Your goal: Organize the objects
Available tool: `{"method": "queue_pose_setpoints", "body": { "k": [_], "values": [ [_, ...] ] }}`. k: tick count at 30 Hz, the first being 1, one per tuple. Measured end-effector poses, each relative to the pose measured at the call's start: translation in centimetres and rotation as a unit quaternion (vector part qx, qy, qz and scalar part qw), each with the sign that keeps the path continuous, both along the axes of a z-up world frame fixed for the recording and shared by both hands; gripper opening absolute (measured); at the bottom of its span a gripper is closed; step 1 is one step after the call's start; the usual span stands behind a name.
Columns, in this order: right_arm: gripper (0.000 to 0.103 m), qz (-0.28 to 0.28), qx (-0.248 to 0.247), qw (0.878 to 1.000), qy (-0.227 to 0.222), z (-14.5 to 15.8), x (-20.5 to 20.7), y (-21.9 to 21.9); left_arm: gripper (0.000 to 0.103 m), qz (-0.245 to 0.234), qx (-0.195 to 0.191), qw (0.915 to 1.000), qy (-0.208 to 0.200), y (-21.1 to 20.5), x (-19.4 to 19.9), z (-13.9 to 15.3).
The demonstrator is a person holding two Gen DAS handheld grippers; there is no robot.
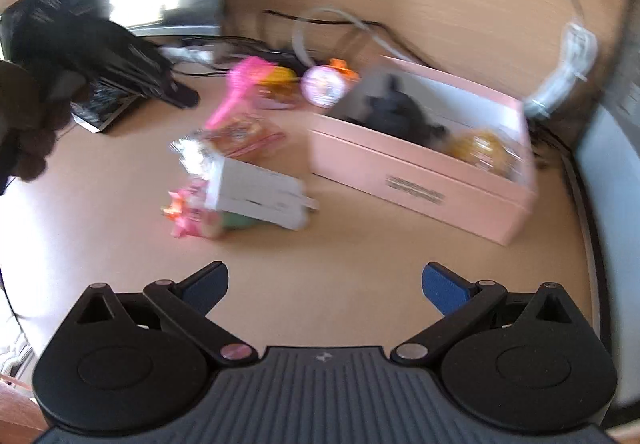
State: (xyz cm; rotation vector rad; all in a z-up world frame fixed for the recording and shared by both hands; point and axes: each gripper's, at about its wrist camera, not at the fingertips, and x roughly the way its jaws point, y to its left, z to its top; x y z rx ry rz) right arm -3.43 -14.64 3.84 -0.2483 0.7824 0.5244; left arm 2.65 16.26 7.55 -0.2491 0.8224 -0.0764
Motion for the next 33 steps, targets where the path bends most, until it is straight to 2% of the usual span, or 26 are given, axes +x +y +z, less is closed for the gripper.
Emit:
{"method": "queue_pose_setpoints", "body": {
  "k": [5,9,12,14,20,27,30,33],
  "values": [
    [0.103,0.05,0.003,0.999,-0.001,-0.1,1.1,4.2,0.01,-0.012,0.004,0.9998,0.017,0.4,-3.7,-1.0],
    [0.103,0.08,-0.01,0.997,-0.015,0.2,1.3,6.8,0.016,-0.045,0.041,0.9981,0.012,-1.2,-5.0,-2.8],
    [0.103,0.096,-0.016,0.995,-0.015,0.1,1.1,7.3,0.016,-0.087,0.073,0.9928,0.036,-2.8,-5.3,-4.8],
    [0.103,0.092,-0.02,0.995,-0.013,-0.1,1.1,6.7,0.016,-0.099,0.075,0.9906,0.056,-3.6,-5.1,-5.9],
    [0.103,0.009,-0.033,0.999,-0.001,-1.2,2.5,2.5,0.018,-0.127,0.084,0.9866,0.059,-6.0,-4.6,-6.5],
    [0.103,-0.09,-0.039,0.995,0.036,-3.4,4.0,-2.6,0.019,-0.167,0.078,0.9814,0.054,-8.0,-4.2,-6.3],
    [0.103,-0.104,-0.026,0.992,0.064,-4.2,4.2,-3.7,0.019,-0.185,0.086,0.979,0.003,-8.2,-5.0,-4.4],
    [0.103,-0.111,-0.009,0.99,0.086,-4.8,4.2,-4.1,0.019,-0.225,0.116,0.9659,-0.055,-9.1,-5.3,-1.8]
  ]
}}
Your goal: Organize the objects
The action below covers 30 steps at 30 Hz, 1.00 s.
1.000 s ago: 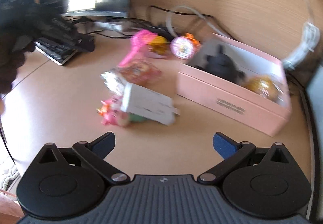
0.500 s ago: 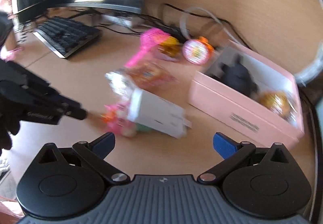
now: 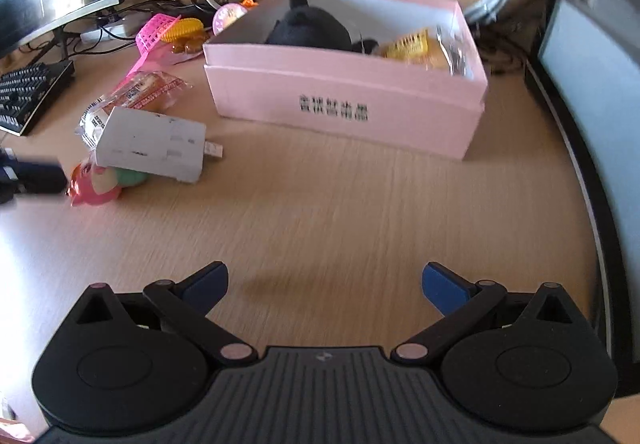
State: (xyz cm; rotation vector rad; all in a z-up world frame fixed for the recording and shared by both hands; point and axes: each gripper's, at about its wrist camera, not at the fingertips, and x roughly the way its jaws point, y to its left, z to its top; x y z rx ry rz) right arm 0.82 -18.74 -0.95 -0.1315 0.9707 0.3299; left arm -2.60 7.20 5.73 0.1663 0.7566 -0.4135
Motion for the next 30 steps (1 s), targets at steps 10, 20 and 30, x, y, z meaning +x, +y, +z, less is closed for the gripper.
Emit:
{"method": "queue_pose_setpoints", "body": {
  "k": [10,20,30],
  "values": [
    [0.103,0.016,-0.005,1.0,-0.019,-0.1,-1.0,0.0,0.023,-0.119,0.086,0.9865,0.073,-7.1,7.7,-0.1],
    [0.103,0.028,0.003,0.999,-0.042,-0.4,-2.0,-0.6,0.024,-0.138,0.13,0.9778,0.09,-9.0,8.8,-2.5],
    [0.103,0.02,0.003,0.999,-0.044,-0.5,-2.3,-0.5,0.024,-0.081,0.132,0.9855,0.07,-9.5,8.3,-2.6]
  ]
}}
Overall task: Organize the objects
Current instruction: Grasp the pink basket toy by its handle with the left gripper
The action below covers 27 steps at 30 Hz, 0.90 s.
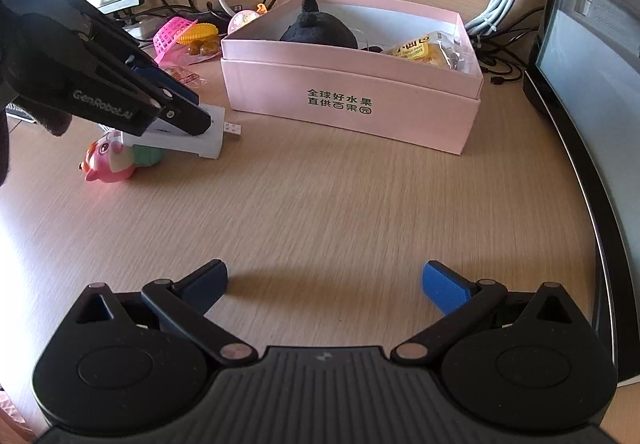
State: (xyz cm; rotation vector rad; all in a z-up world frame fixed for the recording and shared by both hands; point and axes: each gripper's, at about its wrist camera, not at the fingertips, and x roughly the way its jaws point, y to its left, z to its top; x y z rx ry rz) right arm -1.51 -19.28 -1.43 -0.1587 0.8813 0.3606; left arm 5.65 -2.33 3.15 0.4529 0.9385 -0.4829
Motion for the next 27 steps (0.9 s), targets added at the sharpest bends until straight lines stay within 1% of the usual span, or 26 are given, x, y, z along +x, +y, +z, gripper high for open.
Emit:
{"method": "queue_pose_setpoints", "body": {
  "k": [2,3,4,5,6,7,8,9,10,11,13,14,15,17,20,23,24,26,27],
  "values": [
    [0.103,0.003,0.002,1.0,-0.003,-0.1,-0.1,-0.1,0.024,0.007,-0.009,0.9999,0.004,0.2,0.1,0.1],
    [0.103,0.003,0.002,1.0,-0.005,-0.1,-0.2,-0.1,0.025,0.017,-0.025,0.9995,0.008,0.8,0.2,0.4],
    [0.103,0.003,0.003,1.0,-0.006,-0.1,-0.3,-0.1,0.025,0.032,-0.049,0.9983,0.005,1.7,0.2,0.9],
    [0.103,0.004,0.002,1.0,-0.006,-0.1,-0.3,-0.1,0.025,0.049,-0.078,0.9957,-0.011,2.7,0.0,1.6],
    [0.103,0.004,0.002,1.0,-0.005,-0.1,-0.2,-0.1,0.026,0.077,-0.114,0.9895,-0.045,4.2,-0.3,2.6],
    [0.103,0.005,0.002,1.0,-0.005,-0.1,-0.2,-0.2,0.026,0.108,-0.142,0.9805,-0.082,5.7,-0.6,3.5],
    [0.103,0.006,0.001,1.0,-0.005,-0.1,-0.2,-0.2,0.026,0.146,-0.162,0.9688,-0.117,7.3,-0.7,4.0],
    [0.103,0.006,0.001,1.0,-0.005,-0.1,-0.2,-0.2,0.025,0.197,-0.173,0.9548,-0.141,9.2,-0.1,4.2],
    [0.103,0.006,0.001,1.0,-0.005,-0.1,-0.2,-0.2,0.024,0.235,-0.176,0.9453,-0.142,10.6,0.6,3.9],
    [0.103,0.006,0.001,1.0,-0.004,-0.1,-0.2,-0.2,0.025,0.277,-0.178,0.9355,-0.128,12.1,1.9,3.3],
    [0.103,0.006,-0.001,1.0,-0.001,0.0,-0.1,-0.1,0.025,0.342,-0.191,0.9159,-0.085,15.0,4.6,1.5],
    [0.103,0.007,-0.002,1.0,0.001,0.0,-0.1,-0.1,0.025,0.359,-0.194,0.9103,-0.071,15.7,5.6,0.7],
    [0.103,0.008,-0.003,1.0,0.004,0.0,0.0,-0.1,0.025,0.368,-0.192,0.9079,-0.058,16.1,6.5,0.0],
    [0.103,0.01,-0.006,1.0,0.012,0.1,0.2,0.0,0.025,0.372,-0.187,0.9078,-0.049,16.2,7.8,-1.2],
    [0.103,0.015,-0.01,1.0,0.021,0.2,0.5,0.1,0.025,0.368,-0.166,0.9132,-0.056,15.5,9.8,-2.1],
    [0.103,0.019,-0.012,0.999,0.026,0.2,0.7,0.1,0.025,0.381,-0.144,0.912,-0.048,15.2,11.2,-3.3],
    [0.103,0.022,-0.013,0.999,0.029,0.3,0.8,0.2,0.026,0.379,-0.143,0.9124,-0.058,15.6,11.4,-3.5],
    [0.103,0.022,-0.013,0.999,0.034,0.5,0.8,0.2,0.026,0.375,-0.137,0.9147,-0.063,15.7,11.2,-3.6],
    [0.103,0.02,-0.012,0.999,0.029,0.8,0.7,0.2,0.026,0.375,-0.137,0.9146,-0.063,15.9,11.1,-3.6]
  ]
}}
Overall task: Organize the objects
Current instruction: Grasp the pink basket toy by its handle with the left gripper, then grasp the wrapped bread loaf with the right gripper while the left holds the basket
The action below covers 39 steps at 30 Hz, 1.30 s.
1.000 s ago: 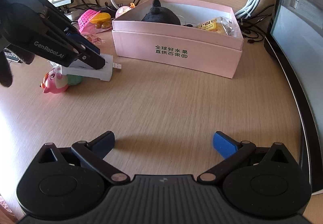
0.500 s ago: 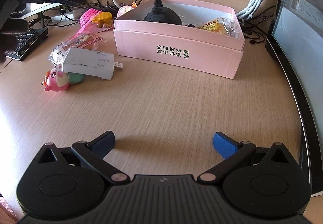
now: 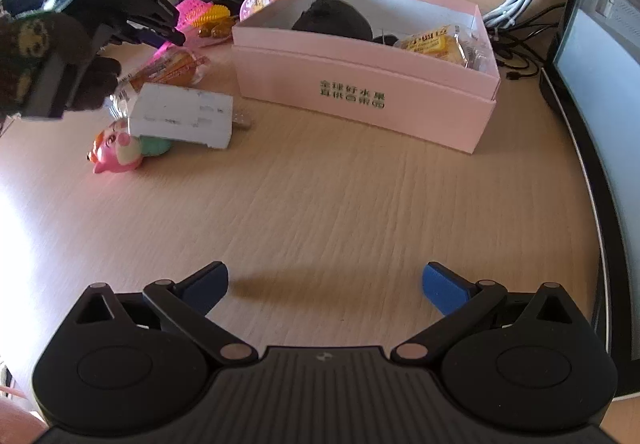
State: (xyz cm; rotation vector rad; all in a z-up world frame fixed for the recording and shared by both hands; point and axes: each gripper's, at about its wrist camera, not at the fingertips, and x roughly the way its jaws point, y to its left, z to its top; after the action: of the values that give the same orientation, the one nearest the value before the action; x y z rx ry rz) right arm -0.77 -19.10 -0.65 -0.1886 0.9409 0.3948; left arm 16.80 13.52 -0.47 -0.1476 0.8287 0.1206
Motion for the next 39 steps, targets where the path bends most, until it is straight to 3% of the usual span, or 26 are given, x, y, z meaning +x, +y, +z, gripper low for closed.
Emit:
{"method": "queue_pose_setpoints", "body": {
  "k": [1,4,8,13,18,23,29,30,34,39],
  "values": [
    [0.103,-0.002,0.0,1.0,-0.008,0.3,-0.1,0.0,0.02,0.004,-0.004,1.0,0.002,0.2,0.0,0.1],
    [0.103,0.002,-0.001,0.999,-0.032,1.5,-0.6,0.4,0.015,0.009,-0.024,0.9995,0.018,1.0,-0.1,0.5],
    [0.103,0.021,0.003,0.998,-0.057,3.1,-0.5,1.7,0.015,-0.016,-0.061,0.9979,0.011,1.5,-2.8,1.8],
    [0.103,0.05,0.027,0.996,-0.073,4.7,0.4,4.3,0.015,-0.019,-0.106,0.9942,0.001,2.7,-10.9,3.7],
    [0.103,0.087,0.047,0.992,-0.083,5.9,1.8,9.2,0.015,0.018,-0.129,0.9914,-0.01,5.0,-19.4,5.3],
    [0.103,0.094,0.042,0.993,-0.06,5.3,4.7,16.1,0.015,0.067,-0.125,0.9899,-0.008,7.8,-24.9,6.8],
    [0.103,0.045,0.01,0.999,-0.017,2.8,8.6,22.2,0.015,0.109,-0.131,0.9853,-0.016,11.4,-30.0,8.0],
    [0.102,0.038,0.004,0.999,-0.012,2.2,9.1,22.9,0.015,0.113,-0.131,0.9847,-0.014,11.9,-30.6,8.0],
    [0.065,0.047,-0.031,0.998,-0.032,1.3,8.8,24.7,0.015,0.115,-0.141,0.9833,-0.014,13.3,-31.7,7.8],
    [0.057,0.142,-0.012,0.989,-0.031,2.6,3.7,24.5,0.015,0.07,-0.142,0.9874,-0.001,13.0,-30.5,7.1]
  ]
}}
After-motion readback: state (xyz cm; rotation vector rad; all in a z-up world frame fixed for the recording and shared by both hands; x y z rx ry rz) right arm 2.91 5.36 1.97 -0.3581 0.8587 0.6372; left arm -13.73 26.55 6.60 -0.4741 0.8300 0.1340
